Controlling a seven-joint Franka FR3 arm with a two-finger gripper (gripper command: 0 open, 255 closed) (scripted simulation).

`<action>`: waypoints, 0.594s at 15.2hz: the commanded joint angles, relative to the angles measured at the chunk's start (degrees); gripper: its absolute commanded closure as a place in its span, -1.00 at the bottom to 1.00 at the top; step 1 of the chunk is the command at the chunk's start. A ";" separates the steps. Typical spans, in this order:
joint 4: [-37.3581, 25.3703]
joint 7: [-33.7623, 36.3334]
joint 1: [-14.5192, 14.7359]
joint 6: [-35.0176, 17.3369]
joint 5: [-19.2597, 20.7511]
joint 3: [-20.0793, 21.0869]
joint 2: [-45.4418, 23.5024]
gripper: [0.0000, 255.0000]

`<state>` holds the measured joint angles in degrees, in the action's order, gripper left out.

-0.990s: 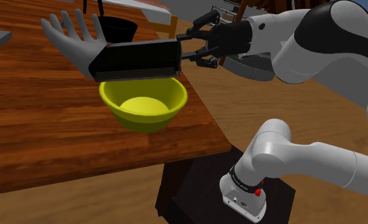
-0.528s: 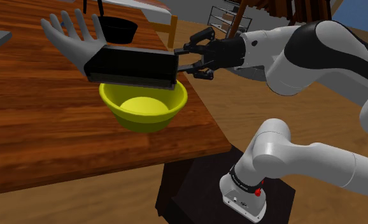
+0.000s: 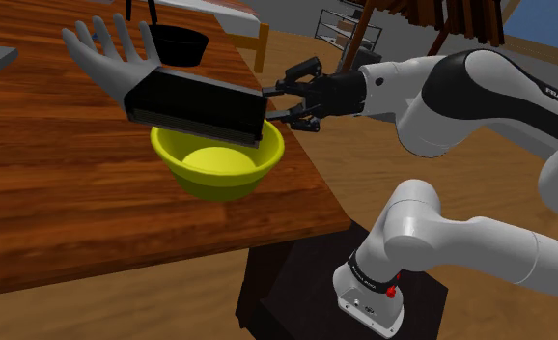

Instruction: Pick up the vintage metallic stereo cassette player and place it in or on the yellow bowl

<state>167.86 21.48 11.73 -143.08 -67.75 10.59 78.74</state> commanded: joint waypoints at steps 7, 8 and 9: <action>0.08 -0.29 0.41 -0.38 -0.44 0.45 -1.00 -1.00; 0.27 -0.46 0.42 -0.39 -0.45 0.33 -0.91 -1.00; 0.48 -0.32 0.34 -0.16 -0.21 0.17 -0.50 -1.00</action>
<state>167.42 20.93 12.12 -143.78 -68.25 10.51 78.38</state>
